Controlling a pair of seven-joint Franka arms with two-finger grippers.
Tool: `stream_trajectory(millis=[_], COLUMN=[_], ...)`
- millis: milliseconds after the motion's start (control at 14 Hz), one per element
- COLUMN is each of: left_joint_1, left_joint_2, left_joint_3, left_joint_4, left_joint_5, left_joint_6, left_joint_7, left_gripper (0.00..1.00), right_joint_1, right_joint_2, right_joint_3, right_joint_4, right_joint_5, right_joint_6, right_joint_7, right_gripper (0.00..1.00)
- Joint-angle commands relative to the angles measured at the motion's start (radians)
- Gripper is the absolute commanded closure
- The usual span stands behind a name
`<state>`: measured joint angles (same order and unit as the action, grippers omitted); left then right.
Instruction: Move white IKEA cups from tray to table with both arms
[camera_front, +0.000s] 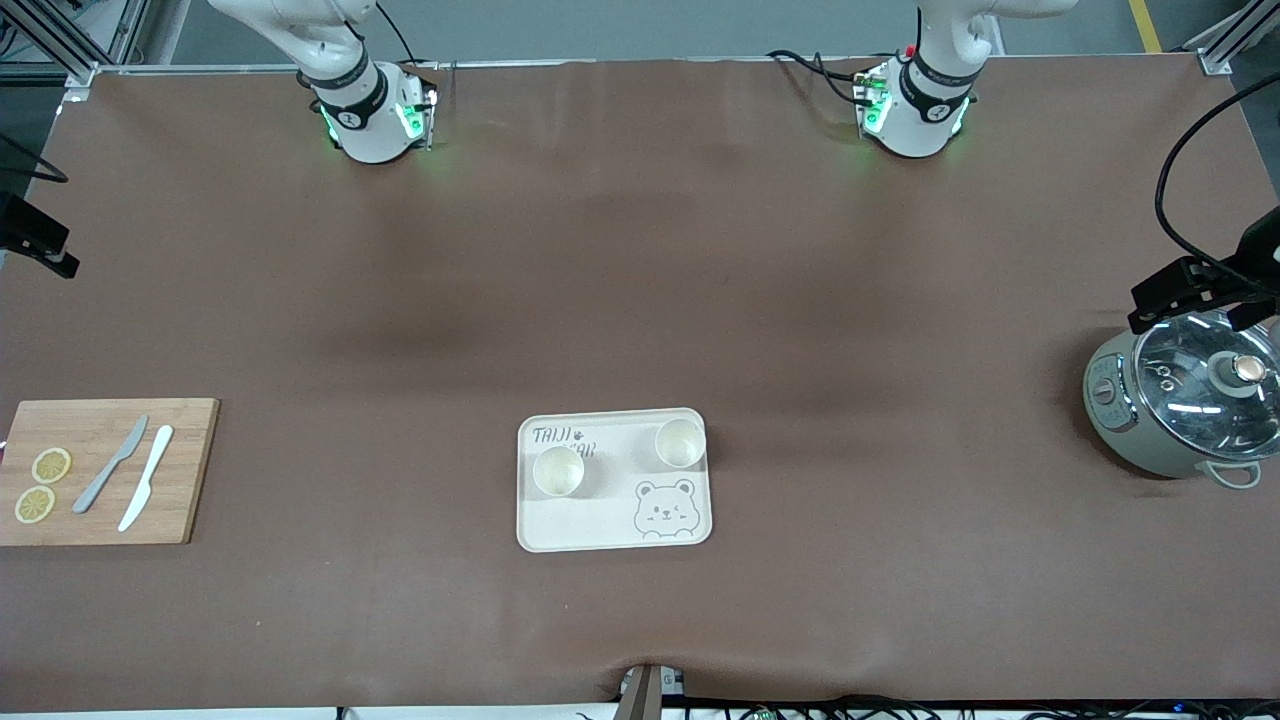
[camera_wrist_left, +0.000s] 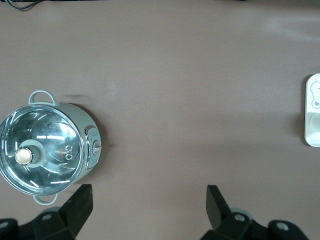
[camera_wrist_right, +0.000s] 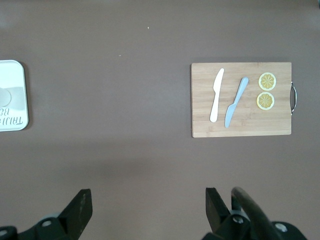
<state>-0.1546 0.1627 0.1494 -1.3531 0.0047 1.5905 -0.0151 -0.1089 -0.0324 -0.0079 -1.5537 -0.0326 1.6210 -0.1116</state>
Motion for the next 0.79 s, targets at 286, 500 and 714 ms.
stream_trajectory(millis=[286,500,714], left_joint_1=[0.006,-0.017,-0.059], left_joint_2=[0.001,0.011,0.05], left_joint_3=[0.001,-0.007,-0.017], left_joint_4=[0.002,-0.003,-0.006], left_joint_5=[-0.002,0.006,0.014], left_joint_6=[0.003,0.003,0.003], left_joint_7=[0.05,0.038,0.032], left_gripper=[0.0,0.0,0.0], right_joint_1=[0.012,0.02,0.021], right_joint_2=[-0.004,-0.001,0.038], right_joint_3=[0.009,0.011,0.011], right_joint_4=[0.038,0.038,0.038], right_joint_5=[-0.007,-0.004,0.003], right_joint_6=[-0.007,-0.027,-0.018], right_joint_7=[-0.002,0.004,0.004], right_gripper=[0.0,0.0,0.0])
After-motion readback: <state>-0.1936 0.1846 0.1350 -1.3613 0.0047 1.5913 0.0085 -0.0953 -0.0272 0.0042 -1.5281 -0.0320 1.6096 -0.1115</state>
